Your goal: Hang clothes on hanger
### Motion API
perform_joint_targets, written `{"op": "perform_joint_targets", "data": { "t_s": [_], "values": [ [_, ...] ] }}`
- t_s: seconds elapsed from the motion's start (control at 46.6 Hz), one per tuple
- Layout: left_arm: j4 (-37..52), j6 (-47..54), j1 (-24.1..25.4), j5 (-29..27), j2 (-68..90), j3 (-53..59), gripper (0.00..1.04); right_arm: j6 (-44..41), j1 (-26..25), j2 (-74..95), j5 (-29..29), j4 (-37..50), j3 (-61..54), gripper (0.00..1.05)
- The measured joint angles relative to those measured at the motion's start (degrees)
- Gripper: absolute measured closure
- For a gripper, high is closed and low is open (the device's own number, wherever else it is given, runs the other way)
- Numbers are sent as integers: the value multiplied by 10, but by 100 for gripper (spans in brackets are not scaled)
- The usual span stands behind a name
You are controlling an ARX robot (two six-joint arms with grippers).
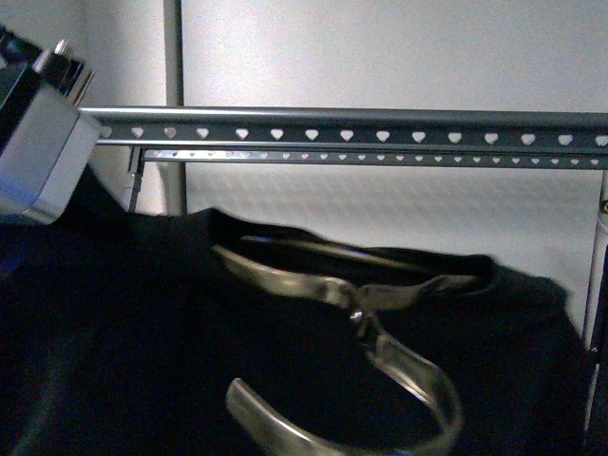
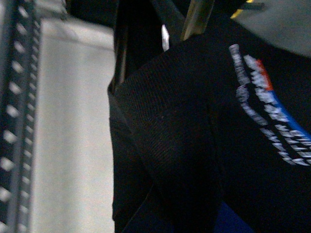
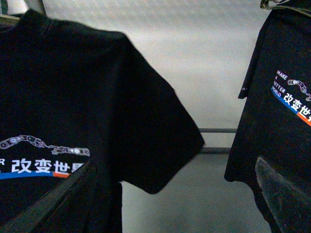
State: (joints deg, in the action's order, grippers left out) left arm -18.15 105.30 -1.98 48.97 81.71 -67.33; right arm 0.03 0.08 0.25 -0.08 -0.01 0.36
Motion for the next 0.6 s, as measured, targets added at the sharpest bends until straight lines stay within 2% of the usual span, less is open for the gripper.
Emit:
{"op": "perform_joint_targets", "data": {
  "t_s": [0.064,0.129,0.193,0.601],
  "values": [
    [53,14,-21,21,0,0,101,0,0,0,0,0,0,7],
    [124,9,-39,23,0,3,101,0,0,0,0,0,0,7],
    [160,-1,-46,25,0,5,101,0,0,0,0,0,0,7],
    [166,-13,-45,25,0,9,101,0,0,0,0,0,0,7]
  ]
}}
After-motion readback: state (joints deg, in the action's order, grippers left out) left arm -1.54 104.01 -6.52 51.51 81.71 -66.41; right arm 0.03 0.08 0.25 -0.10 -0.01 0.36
